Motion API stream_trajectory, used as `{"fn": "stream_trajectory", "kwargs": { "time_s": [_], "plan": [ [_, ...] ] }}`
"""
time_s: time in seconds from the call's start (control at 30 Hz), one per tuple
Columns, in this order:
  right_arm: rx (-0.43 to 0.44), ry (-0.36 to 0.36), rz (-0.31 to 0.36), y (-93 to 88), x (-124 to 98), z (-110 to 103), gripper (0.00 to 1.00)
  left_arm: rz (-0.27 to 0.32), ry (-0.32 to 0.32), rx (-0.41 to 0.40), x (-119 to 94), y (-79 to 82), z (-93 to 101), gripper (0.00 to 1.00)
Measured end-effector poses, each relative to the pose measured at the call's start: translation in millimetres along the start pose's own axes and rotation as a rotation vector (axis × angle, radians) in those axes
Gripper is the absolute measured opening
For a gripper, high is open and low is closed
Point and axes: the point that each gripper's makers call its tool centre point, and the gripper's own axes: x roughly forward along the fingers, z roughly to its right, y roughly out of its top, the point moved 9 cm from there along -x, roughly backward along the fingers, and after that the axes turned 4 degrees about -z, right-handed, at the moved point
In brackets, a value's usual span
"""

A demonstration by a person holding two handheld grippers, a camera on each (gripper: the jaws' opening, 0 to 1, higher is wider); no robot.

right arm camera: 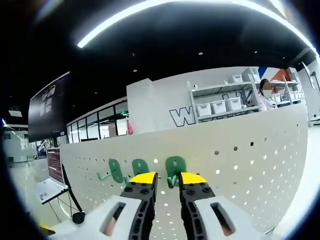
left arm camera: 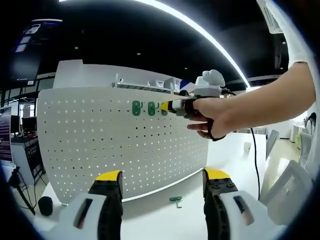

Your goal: Insert the hook assembly into the mounting plate slot until the hook locks in place.

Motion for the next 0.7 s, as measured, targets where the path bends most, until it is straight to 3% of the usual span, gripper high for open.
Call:
{"fn": "stream_trajectory", "kwargs": {
  "time_s": [0.2, 0.33, 0.7],
  "plan": [
    [0.01, 0.103, -0.022, -4.7, -11, 3, 0.27, -0.002, 0.002, 0.0, 0, -0.2, 0.9, 0.67],
    [-0.013, 0.112, -0.037, -8.0, -16, 6, 0.29, 0.0, -0.001, 0.008, 0, 0.2, 2.6, 0.68],
    [0.028, 0.178, -0.031, -8.9, -25, 13, 0.31, -0.004, 0.003, 0.02, 0, 3.0, 1.3, 0.69]
  ]
}}
